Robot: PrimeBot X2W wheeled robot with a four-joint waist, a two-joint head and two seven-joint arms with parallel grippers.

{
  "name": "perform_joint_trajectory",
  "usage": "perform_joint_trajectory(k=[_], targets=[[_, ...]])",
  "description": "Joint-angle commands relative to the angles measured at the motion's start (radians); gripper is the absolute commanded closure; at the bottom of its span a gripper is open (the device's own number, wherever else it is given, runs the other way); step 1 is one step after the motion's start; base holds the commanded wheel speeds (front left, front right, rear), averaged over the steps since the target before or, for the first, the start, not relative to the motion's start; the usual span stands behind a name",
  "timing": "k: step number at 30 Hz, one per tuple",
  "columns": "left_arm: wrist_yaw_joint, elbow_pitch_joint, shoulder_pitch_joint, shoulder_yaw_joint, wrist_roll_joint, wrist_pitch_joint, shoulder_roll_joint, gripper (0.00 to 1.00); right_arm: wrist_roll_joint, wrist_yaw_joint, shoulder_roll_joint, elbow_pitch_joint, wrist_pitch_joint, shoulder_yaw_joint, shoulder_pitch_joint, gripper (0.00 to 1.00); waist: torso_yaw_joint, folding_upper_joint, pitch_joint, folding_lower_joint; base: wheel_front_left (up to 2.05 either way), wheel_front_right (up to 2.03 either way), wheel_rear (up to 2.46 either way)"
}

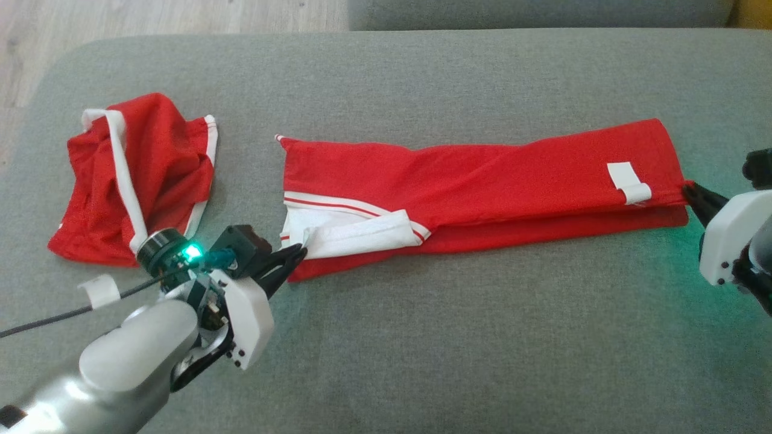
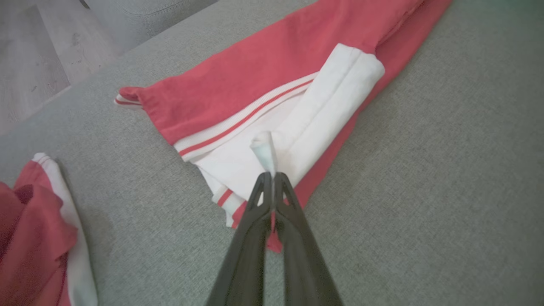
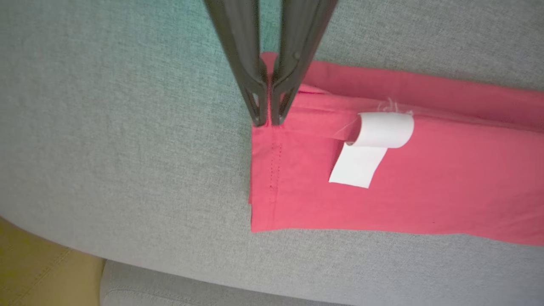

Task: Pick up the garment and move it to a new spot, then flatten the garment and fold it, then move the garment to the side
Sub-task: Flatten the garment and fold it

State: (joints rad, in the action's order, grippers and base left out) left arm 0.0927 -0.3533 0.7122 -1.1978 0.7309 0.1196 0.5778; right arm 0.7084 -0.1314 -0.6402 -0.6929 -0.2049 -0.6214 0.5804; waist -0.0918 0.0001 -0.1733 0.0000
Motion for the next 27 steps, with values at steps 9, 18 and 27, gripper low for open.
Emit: perform_joint_trajectory(k=[9,18,27], targets=[[-0.084,0.005,0.005,0.068,0.016,-0.049,0.023,0.0,0.083,0.001,-0.022,0.018,0.002,0.021,-0.007,0.0,0.016,-0.0001,0.015,0.0,0.0,0.0,0.0],[-0.277,0.051,-0.026,0.289,0.114,-0.309,-0.034,0.0,0.06,0.001,0.055,0.087,0.228,0.154,0.017,0.0,0.024,-0.0001,0.078,0.0,0.0,0.0,0.0],[-0.37,0.17,-0.18,0.508,0.08,-0.381,-0.132,0.0,-0.122,0.001,0.268,0.197,0.448,0.388,-0.095,0.0,0.013,-0.0001,0.126,0.0,0.0,0.0,0.0]])
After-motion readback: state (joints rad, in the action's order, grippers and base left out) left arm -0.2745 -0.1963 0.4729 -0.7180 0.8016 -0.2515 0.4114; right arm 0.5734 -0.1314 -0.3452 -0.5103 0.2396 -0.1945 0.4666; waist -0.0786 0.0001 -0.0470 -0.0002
